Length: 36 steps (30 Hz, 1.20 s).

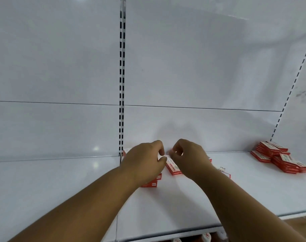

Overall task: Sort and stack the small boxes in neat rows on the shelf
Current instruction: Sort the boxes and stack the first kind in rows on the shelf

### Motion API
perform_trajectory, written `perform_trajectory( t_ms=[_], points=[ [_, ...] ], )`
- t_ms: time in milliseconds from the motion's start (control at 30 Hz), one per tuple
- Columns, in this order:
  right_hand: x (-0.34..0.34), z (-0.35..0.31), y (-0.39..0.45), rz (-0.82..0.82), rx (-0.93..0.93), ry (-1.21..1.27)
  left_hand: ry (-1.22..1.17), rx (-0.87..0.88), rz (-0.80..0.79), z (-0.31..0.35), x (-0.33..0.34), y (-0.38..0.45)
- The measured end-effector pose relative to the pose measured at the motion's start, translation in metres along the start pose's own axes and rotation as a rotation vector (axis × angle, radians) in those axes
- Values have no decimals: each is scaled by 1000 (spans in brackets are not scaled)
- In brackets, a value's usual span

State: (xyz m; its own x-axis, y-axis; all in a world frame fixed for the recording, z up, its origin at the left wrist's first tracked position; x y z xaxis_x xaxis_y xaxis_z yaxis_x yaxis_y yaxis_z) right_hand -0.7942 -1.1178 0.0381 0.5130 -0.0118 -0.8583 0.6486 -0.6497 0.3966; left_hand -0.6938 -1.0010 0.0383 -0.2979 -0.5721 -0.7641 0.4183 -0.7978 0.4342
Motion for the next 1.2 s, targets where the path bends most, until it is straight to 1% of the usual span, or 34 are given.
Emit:
perform_trajectory(
  t_ms=[100, 200, 267, 333, 400, 467, 567, 667, 767, 833, 900, 967, 1067, 1133, 1200],
  points=[
    [-9, 26, 2, 42, 8, 22, -35, 36, -51, 16, 16, 9],
    [-16, 58, 12, 43, 37, 4, -60, 57, -41, 28, 31, 21],
    [-19, 79, 22, 10, 50, -16, -38, 60, -65, 36, 41, 33],
    [-17, 96, 32, -82, 32, -60, 57, 28, -128, 41, 52, 46],
    [-12, 104, 38, -232, -53, -123, 271, -4, -214, 44, 61, 57],
    [-6, 104, 42, -356, -195, -193, 442, -37, -294, 45, 66, 63],
    [4, 98, 50, -445, -404, -284, 484, -142, -393, 41, 70, 67],
    [14, 95, 60, -517, -510, -293, 406, -248, -429, 33, 77, 69],
    [20, 96, 68, -556, -564, -262, 372, -263, -362, 32, 78, 69],
    [24, 99, 71, -520, -595, -211, 379, -252, -264, 33, 75, 68],
    [25, 101, 72, -423, -604, -119, 383, -237, -164, 36, 71, 67],
    [18, 107, 76, -321, -546, -13, 370, -219, -38, 41, 65, 65],
    [-3, 118, 84, -95, -461, 115, 331, -165, 195, 52, 55, 62],
    [-16, 122, 85, 11, -440, 158, 275, -175, 278, 60, 55, 61],
    [-26, 127, 86, 44, -406, 159, 210, -193, 298, 68, 60, 64]
  ],
)
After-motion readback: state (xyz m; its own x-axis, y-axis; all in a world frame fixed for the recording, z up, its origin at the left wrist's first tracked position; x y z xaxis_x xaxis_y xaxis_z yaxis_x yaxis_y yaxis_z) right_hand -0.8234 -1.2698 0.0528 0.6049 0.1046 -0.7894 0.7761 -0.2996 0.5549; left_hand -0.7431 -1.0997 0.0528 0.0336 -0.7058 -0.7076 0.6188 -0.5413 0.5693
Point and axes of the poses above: each hand's wrist, its own y-axis towards the middle knuckle, its own x-axis out of the palm, z = x × y, the point moved 3 cm from there along y, towards the middle knuckle, and after that the axes turned 10 degrees about -y, right-handed, at the moved point
